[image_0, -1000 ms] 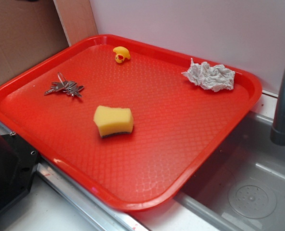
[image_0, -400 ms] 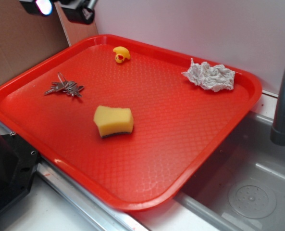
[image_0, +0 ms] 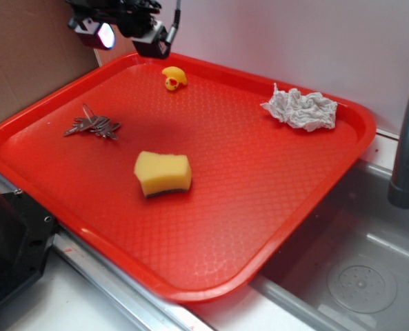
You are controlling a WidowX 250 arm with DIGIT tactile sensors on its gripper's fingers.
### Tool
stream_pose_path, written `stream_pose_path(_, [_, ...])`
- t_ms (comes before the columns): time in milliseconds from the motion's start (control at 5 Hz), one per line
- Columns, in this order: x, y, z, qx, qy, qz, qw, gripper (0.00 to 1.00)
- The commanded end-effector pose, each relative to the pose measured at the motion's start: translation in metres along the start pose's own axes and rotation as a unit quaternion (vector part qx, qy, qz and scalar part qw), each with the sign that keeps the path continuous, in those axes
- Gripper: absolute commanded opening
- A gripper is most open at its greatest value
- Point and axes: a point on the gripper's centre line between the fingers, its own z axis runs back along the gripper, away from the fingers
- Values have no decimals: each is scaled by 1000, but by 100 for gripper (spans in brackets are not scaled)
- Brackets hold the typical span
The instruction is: Grab the yellow duck.
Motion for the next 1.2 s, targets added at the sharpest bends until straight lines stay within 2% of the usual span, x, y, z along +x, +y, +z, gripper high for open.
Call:
stream_pose_path(0, [42, 6, -29, -25, -2, 3, 1000, 100])
stream_pose_path(600, [53, 0, -60, -11, 9, -9, 1000, 100])
stream_pose_path(800, [53, -1, -64, -14, 10, -12, 1000, 20])
stream_pose_path(1000, [54, -3, -69, -16, 13, -14, 1000, 0])
